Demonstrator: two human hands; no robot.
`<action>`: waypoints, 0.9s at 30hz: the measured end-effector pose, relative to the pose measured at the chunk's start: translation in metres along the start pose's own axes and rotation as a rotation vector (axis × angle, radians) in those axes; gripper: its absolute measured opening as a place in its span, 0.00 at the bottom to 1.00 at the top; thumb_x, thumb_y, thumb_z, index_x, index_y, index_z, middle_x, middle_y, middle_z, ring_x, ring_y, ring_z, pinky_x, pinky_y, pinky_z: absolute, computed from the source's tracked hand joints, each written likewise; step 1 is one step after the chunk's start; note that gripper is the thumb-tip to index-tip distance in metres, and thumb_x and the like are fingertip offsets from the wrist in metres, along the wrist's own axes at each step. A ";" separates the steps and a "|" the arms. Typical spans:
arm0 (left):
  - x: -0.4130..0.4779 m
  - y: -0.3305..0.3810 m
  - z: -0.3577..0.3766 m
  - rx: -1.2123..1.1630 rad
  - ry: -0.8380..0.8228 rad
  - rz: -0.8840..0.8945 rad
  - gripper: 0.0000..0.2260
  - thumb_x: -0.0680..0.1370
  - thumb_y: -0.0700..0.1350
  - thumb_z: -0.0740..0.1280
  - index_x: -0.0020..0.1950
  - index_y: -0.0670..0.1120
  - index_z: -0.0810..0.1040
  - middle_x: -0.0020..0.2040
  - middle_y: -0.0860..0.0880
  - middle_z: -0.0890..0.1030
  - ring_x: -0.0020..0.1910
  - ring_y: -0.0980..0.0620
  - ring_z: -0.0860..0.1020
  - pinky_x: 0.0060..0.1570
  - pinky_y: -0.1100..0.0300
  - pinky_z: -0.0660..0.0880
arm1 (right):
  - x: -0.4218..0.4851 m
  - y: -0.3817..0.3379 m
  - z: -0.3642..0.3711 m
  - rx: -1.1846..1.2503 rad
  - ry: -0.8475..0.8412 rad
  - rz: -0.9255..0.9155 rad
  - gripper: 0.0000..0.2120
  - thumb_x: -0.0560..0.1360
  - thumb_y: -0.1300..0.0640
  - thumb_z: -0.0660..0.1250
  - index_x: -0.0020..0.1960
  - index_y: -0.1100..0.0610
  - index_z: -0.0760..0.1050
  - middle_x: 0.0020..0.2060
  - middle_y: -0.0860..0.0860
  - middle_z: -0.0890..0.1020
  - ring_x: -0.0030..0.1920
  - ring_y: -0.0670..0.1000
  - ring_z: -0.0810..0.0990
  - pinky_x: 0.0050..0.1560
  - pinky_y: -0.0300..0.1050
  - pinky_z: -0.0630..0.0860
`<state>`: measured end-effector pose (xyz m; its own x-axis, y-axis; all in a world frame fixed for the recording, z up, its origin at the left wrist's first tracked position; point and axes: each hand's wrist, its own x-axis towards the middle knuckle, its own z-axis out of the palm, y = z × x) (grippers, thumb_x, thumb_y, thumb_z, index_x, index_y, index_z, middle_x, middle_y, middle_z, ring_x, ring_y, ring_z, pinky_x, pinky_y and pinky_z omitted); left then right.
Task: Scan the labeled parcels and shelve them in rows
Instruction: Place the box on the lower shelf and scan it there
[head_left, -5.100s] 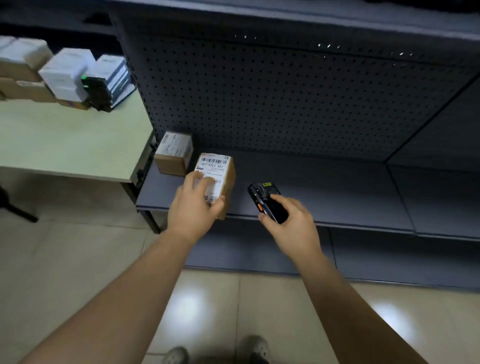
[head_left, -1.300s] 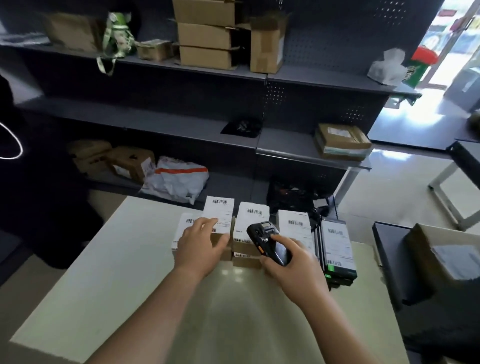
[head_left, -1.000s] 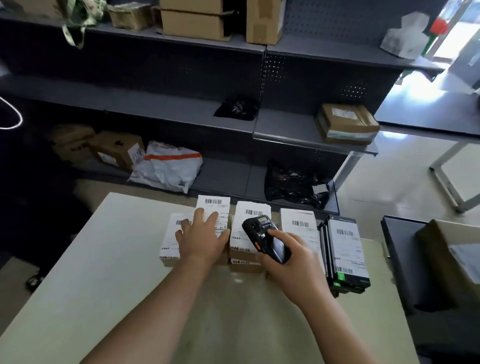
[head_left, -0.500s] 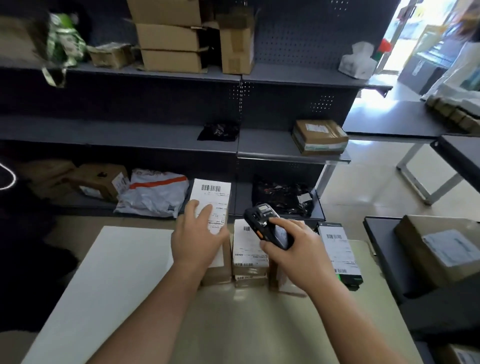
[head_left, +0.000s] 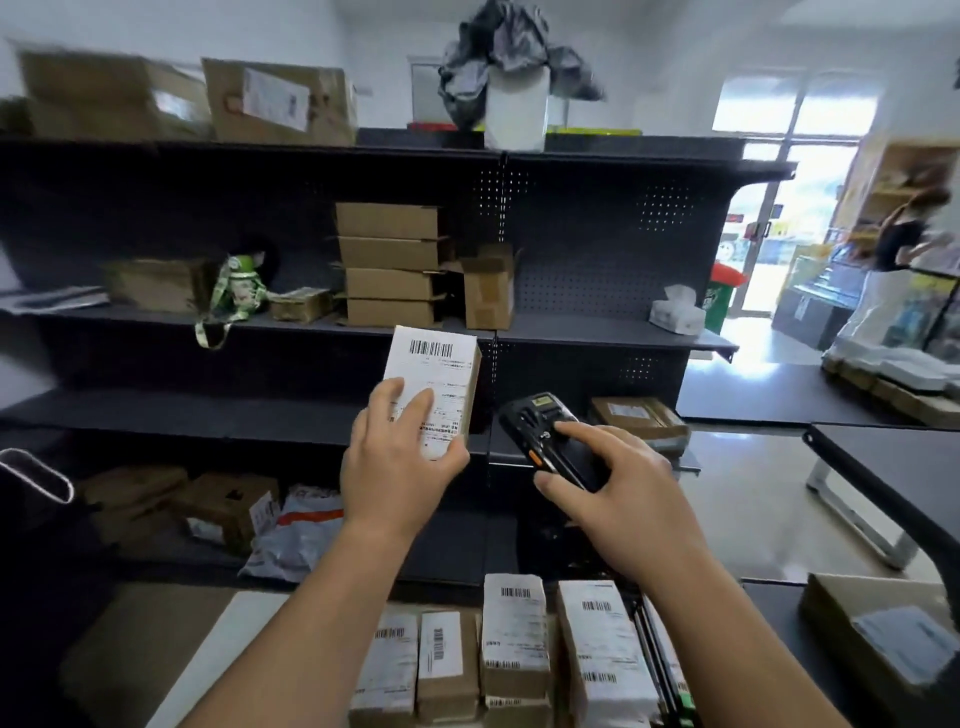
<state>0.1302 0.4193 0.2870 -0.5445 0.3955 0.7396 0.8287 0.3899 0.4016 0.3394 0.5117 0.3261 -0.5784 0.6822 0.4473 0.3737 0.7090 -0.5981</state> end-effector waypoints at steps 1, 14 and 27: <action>0.004 0.001 -0.004 0.006 0.024 0.014 0.25 0.70 0.54 0.74 0.65 0.47 0.78 0.69 0.47 0.70 0.61 0.43 0.73 0.48 0.47 0.76 | 0.000 -0.005 -0.003 0.002 0.011 -0.014 0.26 0.70 0.42 0.74 0.66 0.40 0.75 0.55 0.36 0.73 0.52 0.37 0.71 0.45 0.24 0.64; 0.008 -0.004 -0.010 0.095 0.093 0.047 0.25 0.67 0.51 0.78 0.61 0.44 0.80 0.67 0.42 0.72 0.60 0.39 0.74 0.43 0.44 0.80 | -0.001 -0.039 -0.025 -0.078 -0.050 -0.090 0.25 0.68 0.36 0.70 0.64 0.35 0.73 0.53 0.37 0.76 0.56 0.42 0.74 0.55 0.44 0.74; -0.005 0.003 0.002 0.102 0.087 0.045 0.25 0.67 0.51 0.78 0.61 0.43 0.80 0.67 0.42 0.73 0.61 0.39 0.73 0.43 0.43 0.80 | -0.004 -0.035 -0.039 -0.136 -0.204 -0.057 0.27 0.64 0.33 0.69 0.62 0.33 0.73 0.47 0.41 0.79 0.50 0.45 0.78 0.51 0.46 0.78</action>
<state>0.1352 0.4201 0.2842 -0.4898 0.3424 0.8018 0.8322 0.4578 0.3128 0.3573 0.4911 0.3713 -0.7307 0.5999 0.3258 0.4224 0.7722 -0.4746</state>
